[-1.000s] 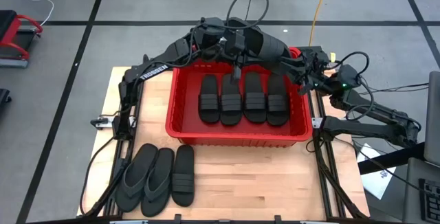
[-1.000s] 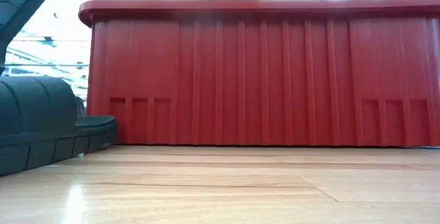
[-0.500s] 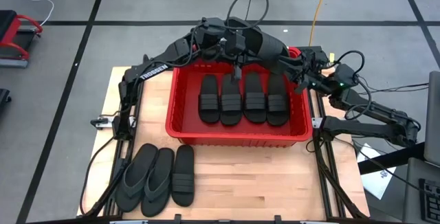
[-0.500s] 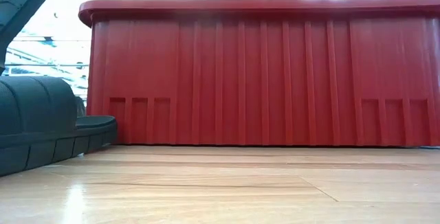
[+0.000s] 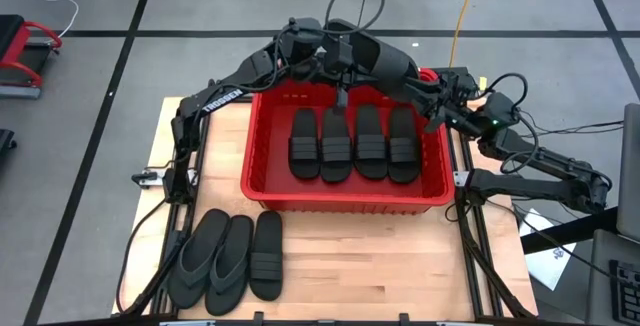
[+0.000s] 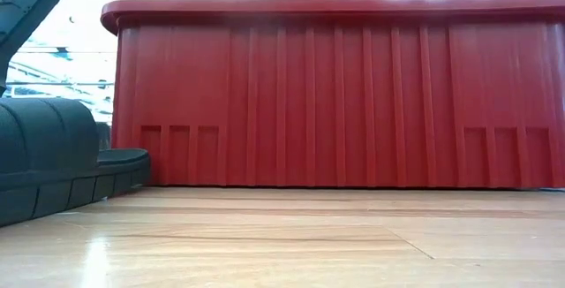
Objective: Pick and place slides into bin
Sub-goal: Put the black slipper into the red organizer bin
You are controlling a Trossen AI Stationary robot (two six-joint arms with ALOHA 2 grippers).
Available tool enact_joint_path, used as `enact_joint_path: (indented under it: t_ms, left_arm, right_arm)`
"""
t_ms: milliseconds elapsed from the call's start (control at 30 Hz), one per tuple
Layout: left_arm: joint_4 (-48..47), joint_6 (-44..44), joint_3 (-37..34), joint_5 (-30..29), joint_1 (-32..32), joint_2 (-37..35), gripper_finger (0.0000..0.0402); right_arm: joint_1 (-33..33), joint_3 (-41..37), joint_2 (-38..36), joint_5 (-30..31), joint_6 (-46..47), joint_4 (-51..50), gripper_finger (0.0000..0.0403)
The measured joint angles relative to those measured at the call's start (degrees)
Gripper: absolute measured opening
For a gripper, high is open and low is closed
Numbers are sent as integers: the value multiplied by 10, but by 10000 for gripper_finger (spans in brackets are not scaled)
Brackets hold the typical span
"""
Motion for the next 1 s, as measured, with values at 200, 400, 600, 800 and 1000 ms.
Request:
enact_joint_path:
  t_ms: [200,400,600,800,1000]
  left_arm:
    - [-1,27,0,15,-7,-1,0]
    - [-3,24,1,26,-8,-2,0]
    - [-1,12,2,26,-8,-3,0]
    - [-3,-2,2,30,-8,-3,0]
    - [-14,-7,1,29,-8,-1,0]
  right_arm:
    - [-2,0,18,-7,-37,2,134]
    - [-3,0,41,-14,-81,29,148]
    - [-5,0,54,-15,-210,78,152]
    - [-5,0,54,-17,-389,50,152]
    - [-5,0,55,26,-444,-4,151]
